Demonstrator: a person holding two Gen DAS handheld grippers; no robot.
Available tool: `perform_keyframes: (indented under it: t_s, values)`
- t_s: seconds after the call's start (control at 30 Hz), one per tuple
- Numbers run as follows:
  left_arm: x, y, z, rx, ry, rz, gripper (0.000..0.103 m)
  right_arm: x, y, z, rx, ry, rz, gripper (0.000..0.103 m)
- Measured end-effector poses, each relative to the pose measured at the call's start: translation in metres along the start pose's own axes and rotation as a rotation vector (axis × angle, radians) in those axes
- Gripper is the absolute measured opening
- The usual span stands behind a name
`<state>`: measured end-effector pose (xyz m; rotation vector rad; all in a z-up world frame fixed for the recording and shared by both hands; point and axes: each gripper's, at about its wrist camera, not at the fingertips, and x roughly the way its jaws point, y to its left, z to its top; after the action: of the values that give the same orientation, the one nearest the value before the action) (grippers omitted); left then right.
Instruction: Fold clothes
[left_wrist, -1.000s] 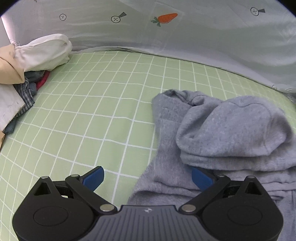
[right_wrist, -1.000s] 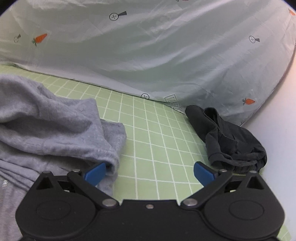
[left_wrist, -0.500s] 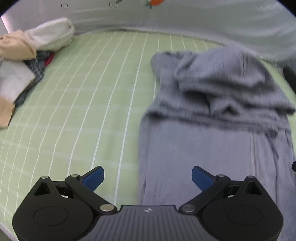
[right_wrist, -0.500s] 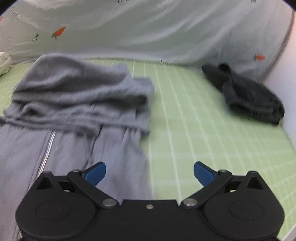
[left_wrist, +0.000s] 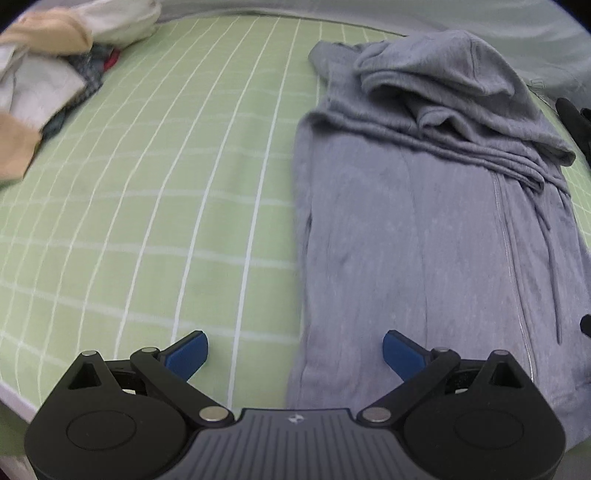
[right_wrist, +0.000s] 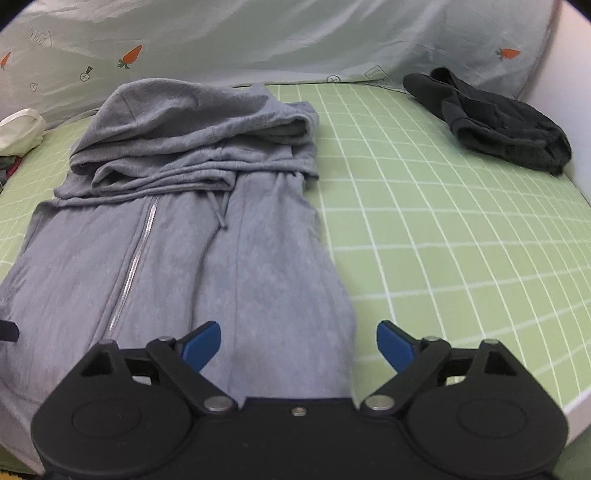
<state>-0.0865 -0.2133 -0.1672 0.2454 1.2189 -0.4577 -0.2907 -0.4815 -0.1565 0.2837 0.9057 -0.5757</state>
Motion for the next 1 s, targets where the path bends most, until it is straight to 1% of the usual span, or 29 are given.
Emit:
perform_keyframes:
  t_s: [0.07,0.2,0.3,0.37,0.4,0.43,0.47,0.5,0.53,0.57,0.6,0.63,0.67,0.7,0.77,0.87,1.0]
  values:
    - [-0.001,0.002,-0.007,-0.021,0.005,-0.008,0.1,-0.002,-0.005,-0.007,0.014,0.015,-0.005,0.092]
    - [-0.004,-0.002,-0.016,-0.02,0.001,0.003,0.1,-0.004,-0.014,-0.023,0.04,0.046,0.004,0.089]
    - [-0.006,-0.005,-0.023,-0.017,0.014,-0.024,0.099,-0.009,-0.02,-0.031,0.064,0.05,0.033,0.087]
    - [-0.008,-0.01,-0.029,0.008,0.019,-0.036,0.097,-0.012,-0.023,-0.035,0.073,0.055,0.054,0.083]
    - [-0.009,-0.014,-0.032,0.028,0.016,-0.036,0.096,-0.012,-0.024,-0.036,0.077,0.057,0.068,0.078]
    - [-0.011,-0.017,-0.035,0.049,0.008,-0.034,0.09,-0.011,-0.025,-0.037,0.081,0.059,0.082,0.076]
    - [-0.013,-0.021,-0.037,0.07,-0.003,-0.034,0.082,-0.011,-0.025,-0.037,0.082,0.06,0.095,0.075]
    - [-0.015,-0.024,-0.038,0.088,-0.014,-0.039,0.076,-0.011,-0.024,-0.037,0.069,0.058,0.105,0.068]
    - [-0.017,-0.026,-0.038,0.101,-0.024,-0.049,0.064,-0.011,-0.022,-0.036,0.056,0.056,0.117,0.056]
    - [-0.018,-0.028,-0.037,0.11,-0.029,-0.057,0.054,-0.01,-0.02,-0.035,0.043,0.053,0.14,0.05]
    - [-0.018,-0.029,-0.036,0.113,-0.031,-0.067,0.049,-0.009,-0.019,-0.035,0.036,0.054,0.159,0.039]
    - [-0.018,-0.03,-0.035,0.113,-0.032,-0.083,0.035,-0.008,-0.018,-0.033,0.033,0.055,0.19,0.026]
    - [-0.019,-0.03,-0.033,0.107,-0.03,-0.101,0.022,-0.007,-0.018,-0.032,0.035,0.053,0.218,0.022]
    - [-0.021,-0.031,-0.032,0.099,-0.028,-0.119,0.019,-0.007,-0.018,-0.031,0.037,0.047,0.23,0.022]
    - [-0.027,-0.035,-0.026,0.099,-0.051,-0.121,0.017,-0.009,-0.019,-0.026,0.039,0.026,0.249,0.019]
    - [-0.041,-0.039,-0.013,0.107,-0.103,-0.14,0.016,-0.018,-0.021,-0.012,0.042,-0.031,0.28,0.018]
    - [-0.057,-0.047,0.011,0.12,-0.182,-0.152,0.016,-0.026,-0.017,0.012,0.0,-0.114,0.28,0.018]
